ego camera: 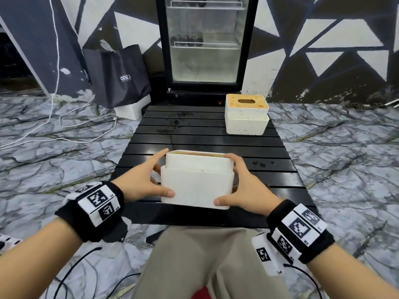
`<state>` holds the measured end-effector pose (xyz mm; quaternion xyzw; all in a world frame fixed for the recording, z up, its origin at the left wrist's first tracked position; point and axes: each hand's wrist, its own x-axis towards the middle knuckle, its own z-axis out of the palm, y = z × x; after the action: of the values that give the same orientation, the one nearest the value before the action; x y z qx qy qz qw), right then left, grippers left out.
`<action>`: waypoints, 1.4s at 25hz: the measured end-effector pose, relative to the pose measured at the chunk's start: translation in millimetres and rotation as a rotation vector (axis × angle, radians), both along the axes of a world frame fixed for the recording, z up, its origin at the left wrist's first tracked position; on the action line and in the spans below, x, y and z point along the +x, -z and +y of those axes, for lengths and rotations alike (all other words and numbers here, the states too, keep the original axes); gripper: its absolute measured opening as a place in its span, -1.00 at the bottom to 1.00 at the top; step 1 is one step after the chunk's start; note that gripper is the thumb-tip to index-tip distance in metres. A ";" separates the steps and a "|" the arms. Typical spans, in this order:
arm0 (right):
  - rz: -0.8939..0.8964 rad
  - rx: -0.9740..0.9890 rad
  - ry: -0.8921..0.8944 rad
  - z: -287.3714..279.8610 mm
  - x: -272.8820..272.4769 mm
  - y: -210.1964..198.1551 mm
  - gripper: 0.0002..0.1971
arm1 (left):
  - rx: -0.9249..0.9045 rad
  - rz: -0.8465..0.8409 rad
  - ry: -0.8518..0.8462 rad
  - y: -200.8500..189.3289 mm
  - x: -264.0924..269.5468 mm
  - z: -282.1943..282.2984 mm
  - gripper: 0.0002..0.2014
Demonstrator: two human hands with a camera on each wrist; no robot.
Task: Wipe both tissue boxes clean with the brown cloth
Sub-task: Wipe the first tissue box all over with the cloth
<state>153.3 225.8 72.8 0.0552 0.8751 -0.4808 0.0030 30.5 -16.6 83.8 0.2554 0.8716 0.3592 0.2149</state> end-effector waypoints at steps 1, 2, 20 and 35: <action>0.022 -0.021 -0.001 0.0 2.2 2.7 -0.03 | 0.014 0.019 -0.002 0.9 3.7 -1.8 0.03; 0.036 -0.043 0.000 0.8 4.2 5.2 -0.10 | 0.036 0.042 -0.007 0.9 7.1 -3.0 -0.03; 0.120 -0.233 0.111 10.0 9.7 36.3 -0.44 | 0.131 0.196 -0.093 28.6 30.0 24.6 -0.40; 0.160 -0.095 0.242 55.6 3.4 44.8 -0.63 | 0.178 0.151 -0.115 48.6 25.1 29.0 -0.38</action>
<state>156.7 281.4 28.0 0.1214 0.8357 -0.5215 -0.1221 55.5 12.4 35.2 0.2493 0.8631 0.4265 0.1044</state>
